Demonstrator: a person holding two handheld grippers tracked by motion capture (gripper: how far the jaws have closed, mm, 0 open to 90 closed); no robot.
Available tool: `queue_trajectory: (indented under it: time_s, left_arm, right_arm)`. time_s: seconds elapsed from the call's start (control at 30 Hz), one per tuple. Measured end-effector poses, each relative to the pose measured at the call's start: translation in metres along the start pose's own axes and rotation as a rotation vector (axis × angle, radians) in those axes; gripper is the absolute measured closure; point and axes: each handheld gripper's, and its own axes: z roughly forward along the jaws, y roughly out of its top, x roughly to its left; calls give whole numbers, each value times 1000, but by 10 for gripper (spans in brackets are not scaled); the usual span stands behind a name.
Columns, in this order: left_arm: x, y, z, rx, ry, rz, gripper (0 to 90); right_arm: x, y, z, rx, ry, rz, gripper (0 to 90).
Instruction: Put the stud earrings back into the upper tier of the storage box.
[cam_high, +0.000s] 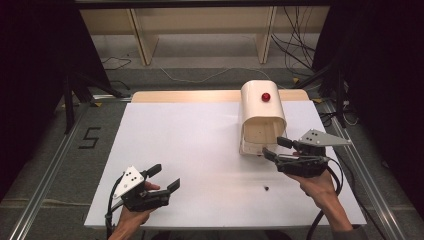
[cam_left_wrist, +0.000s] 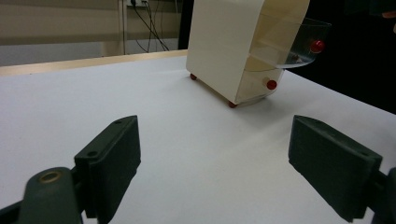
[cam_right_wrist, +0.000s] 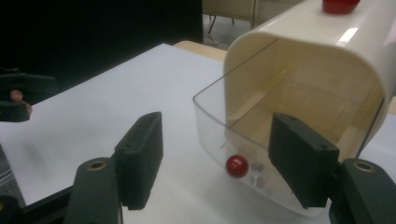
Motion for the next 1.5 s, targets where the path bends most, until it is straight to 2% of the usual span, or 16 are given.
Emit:
queue_trajectory:
  time_s: [0.47, 0.8, 0.9, 0.93, 1.0, 1.23, 1.3, 1.5]
  left_arm:
    - [0, 0, 0, 0, -2, 3, 164]
    - [-1, 0, 0, 0, -3, 4, 164]
    - [-1, 0, 0, -1, -3, 4, 164]
    - [-1, 0, 0, -1, -3, 4, 163]
    - [-1, 0, 0, -1, -3, 4, 164]
    - [-1, 0, 0, -1, -4, 4, 163]
    - [-1, 0, 0, -1, -4, 5, 164]
    - [-1, 0, 0, 1, -4, 6, 164]
  right_arm:
    - [12, -39, 13, 36, 32, 2, 355]
    - [6, -55, 21, 67, 27, 11, 332]
    - [4, -61, 23, 94, 31, 16, 303]
    - [3, -65, 26, 131, 29, 11, 288]
    - [2, -67, 27, 140, 27, 11, 286]
    - [-1, -80, 36, 224, 26, 9, 266]
    - [-2, -82, 37, 238, 27, 7, 267]
    - [-5, -92, 46, 341, 11, -2, 330]
